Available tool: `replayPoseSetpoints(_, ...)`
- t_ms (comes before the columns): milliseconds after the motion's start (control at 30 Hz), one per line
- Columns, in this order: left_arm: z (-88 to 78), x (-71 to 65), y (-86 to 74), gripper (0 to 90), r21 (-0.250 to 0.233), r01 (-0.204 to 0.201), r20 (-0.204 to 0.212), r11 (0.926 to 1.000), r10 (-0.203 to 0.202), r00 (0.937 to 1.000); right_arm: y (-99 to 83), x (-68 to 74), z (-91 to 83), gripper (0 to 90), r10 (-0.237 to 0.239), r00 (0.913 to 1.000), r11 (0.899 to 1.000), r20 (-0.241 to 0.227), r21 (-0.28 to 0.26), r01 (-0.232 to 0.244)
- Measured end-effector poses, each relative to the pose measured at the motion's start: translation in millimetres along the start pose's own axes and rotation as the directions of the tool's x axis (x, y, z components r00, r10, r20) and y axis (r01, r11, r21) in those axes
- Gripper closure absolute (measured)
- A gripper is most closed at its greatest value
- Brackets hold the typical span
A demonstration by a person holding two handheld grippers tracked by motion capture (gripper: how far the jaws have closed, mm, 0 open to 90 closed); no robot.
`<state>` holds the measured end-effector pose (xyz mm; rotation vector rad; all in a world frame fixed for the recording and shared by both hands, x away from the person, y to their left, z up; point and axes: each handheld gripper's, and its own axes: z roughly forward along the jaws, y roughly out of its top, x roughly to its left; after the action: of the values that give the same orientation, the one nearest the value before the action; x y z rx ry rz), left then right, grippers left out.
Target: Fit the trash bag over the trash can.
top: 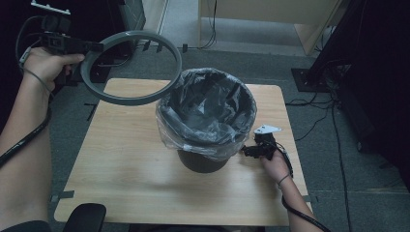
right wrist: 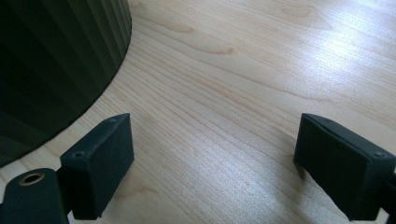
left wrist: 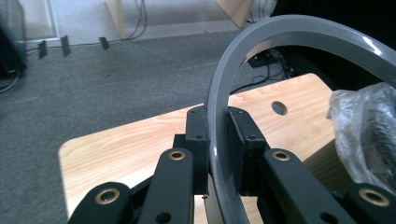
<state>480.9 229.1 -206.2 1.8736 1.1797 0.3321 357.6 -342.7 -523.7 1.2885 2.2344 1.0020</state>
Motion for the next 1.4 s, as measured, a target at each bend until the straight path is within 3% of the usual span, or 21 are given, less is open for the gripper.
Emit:
replayPoseSetpoints(300, 19.1, -21.3, 5.4, 79.2, 0.02, -0.043, 0.071, 0.9989, 0.042, 0.9966, -0.1, 0.1, -0.1, 11.2, 0.001, 1.0, 1.0, 0.0, 0.0, -0.001)
replayPoseSetpoints(467, 32.8, -35.6, 7.3, 79.3, 0.026, -0.069, 0.134, 0.9973, 0.065, 0.9888, -0.1, 0.2, -0.1, 11.2, 0.0, 1.0, 1.0, 0.0, 0.0, 0.0)
replayPoseSetpoints(867, 62.1, -69.8, 13.6, 79.2, 0.044, -0.135, 0.2, 0.9898, 0.124, 0.9719, -0.2, 0.4, -0.1, 11.2, 0.002, 1.0, 1.0, -0.001, -0.001, -0.002)
replayPoseSetpoints(1400, 90.9, -99.4, 15.2, 79.2, 0.059, -0.187, 0.276, 0.9807, 0.163, 0.9471, -0.5, 0.7, -0.7, 11.2, 0.003, 1.0, 1.0, -0.001, 0.001, -0.003)
